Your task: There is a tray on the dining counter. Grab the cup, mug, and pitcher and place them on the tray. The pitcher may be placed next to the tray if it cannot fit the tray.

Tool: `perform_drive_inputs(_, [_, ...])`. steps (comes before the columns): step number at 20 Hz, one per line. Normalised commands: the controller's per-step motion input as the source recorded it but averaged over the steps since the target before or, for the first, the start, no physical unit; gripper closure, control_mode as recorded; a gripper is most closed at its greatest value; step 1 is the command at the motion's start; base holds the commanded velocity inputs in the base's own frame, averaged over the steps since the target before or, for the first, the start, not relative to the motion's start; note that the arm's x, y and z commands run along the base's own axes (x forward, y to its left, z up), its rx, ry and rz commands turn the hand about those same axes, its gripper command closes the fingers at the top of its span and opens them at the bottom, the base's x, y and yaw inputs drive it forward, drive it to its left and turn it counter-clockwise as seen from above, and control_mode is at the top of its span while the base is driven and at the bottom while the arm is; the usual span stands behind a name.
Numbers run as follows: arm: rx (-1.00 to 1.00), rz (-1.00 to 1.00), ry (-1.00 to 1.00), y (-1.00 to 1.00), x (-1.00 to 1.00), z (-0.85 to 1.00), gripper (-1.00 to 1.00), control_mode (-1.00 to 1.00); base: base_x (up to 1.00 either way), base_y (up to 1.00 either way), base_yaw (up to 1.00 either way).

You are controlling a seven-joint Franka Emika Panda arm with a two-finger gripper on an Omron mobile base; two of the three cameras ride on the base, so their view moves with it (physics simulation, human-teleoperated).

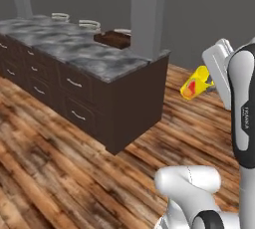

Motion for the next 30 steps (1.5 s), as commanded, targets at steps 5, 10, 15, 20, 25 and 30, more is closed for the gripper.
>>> perform_drive_inputs(5, [0.00, 0.00, 0.00, 0.00, 0.00, 0.00, 1.00, 1.00, 0.98, -0.91, -0.09])
perform_drive_inputs(10, [0.00, 0.00, 0.00, 0.00, 0.00, 0.00, 1.00, 1.00, 0.99, -0.74, -0.07])
perform_drive_inputs(15, [0.00, 0.00, 0.00, 0.00, 0.00, 0.00, 1.00, 1.00, 1.00, -0.73, 0.00])
perform_drive_inputs(20, [0.00, 0.00, 0.00, 0.00, 0.00, 0.00, 1.00, 1.00, 1.00, -0.26, 0.00])
perform_drive_inputs(25, [0.00, 0.00, 0.00, 0.00, 0.00, 0.00, 1.00, 1.00, 0.88, 0.62, -0.22])
perform_drive_inputs(30, [0.00, 0.00, 0.00, 0.00, 0.00, 0.00, 1.00, 1.00, 0.80, 0.23, -0.34])
